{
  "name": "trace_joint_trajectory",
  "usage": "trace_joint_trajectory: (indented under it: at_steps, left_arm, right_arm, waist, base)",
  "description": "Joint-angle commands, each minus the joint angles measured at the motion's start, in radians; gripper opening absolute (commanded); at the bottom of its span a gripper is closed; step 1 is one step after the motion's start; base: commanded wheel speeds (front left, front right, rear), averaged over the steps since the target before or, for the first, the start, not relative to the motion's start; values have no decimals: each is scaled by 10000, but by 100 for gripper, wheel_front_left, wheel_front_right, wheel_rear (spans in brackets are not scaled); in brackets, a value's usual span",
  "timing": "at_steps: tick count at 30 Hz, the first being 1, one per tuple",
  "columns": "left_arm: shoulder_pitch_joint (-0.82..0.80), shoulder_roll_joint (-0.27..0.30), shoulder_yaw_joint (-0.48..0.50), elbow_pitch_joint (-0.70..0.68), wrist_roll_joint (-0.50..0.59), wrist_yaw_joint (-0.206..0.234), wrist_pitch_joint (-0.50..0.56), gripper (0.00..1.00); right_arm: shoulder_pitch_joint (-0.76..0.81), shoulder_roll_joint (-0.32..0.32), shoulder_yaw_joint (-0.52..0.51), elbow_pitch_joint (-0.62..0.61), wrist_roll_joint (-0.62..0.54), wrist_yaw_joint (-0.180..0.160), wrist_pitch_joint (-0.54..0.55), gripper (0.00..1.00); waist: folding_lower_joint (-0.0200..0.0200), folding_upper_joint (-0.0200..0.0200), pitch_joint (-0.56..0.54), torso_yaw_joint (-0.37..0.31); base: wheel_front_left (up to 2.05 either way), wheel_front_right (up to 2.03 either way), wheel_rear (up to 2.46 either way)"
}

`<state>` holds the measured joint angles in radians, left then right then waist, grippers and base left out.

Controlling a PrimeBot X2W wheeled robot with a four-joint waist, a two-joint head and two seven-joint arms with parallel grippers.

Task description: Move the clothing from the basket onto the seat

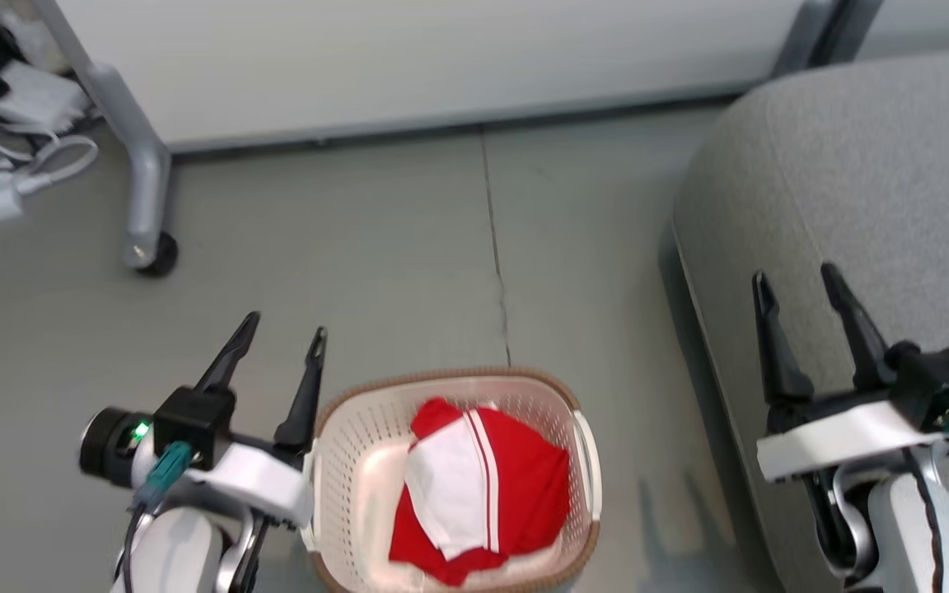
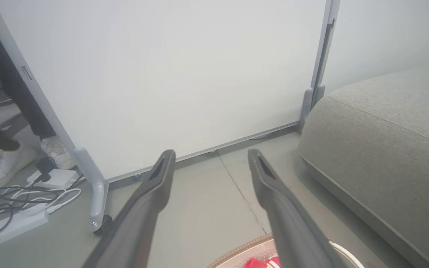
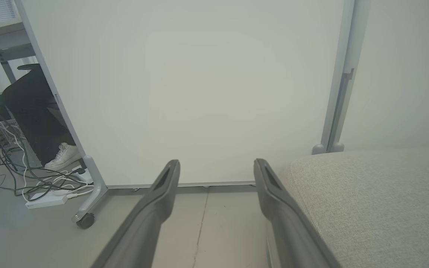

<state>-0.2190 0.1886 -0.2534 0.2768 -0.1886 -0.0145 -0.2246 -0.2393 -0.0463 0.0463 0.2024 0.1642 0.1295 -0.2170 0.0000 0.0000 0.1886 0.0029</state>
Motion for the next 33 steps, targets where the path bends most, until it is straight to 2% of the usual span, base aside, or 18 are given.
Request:
trace_joint_trajectory:
  at_steps: [1,8,16,19,28,33]
  left_arm:
    - [-293,-7,-30,113,11,-78,-2,100]
    - [-1598,-308,-874,1500,237,-668,126,100]
    - [-2847,-520,-1936,3386,508,-1023,239,100]
    - [-3616,-541,-2254,4812,473,-1086,624,100]
    - [-5093,-536,-2788,7258,440,-1156,1473,100]
    - [-5628,-511,-2974,8068,283,-1172,1669,100]
  right_arm:
    - [-183,-75,25,-118,-12,22,-56,100]
    - [-966,-67,156,-913,78,22,-190,100]
    - [-1450,-59,391,-1778,315,22,-380,100]
    - [-1540,-59,514,-2287,484,22,-460,100]
    - [-1491,-56,716,-3038,868,22,-507,100]
    - [-1360,-53,720,-3388,1054,22,-506,100]
  waist:
    - [0,0,974,-417]
    - [0,0,2907,-1051]
    - [0,0,4763,-1808]
    - [0,0,5695,-2239]
    - [0,0,6856,-2950]
    - [0,0,7228,-3184]
  base:
    - [0,0,0]
    - [0,0,0]
    - [0,0,0]
    - [0,0,0]
    - [0,0,0]
    - [0,0,0]
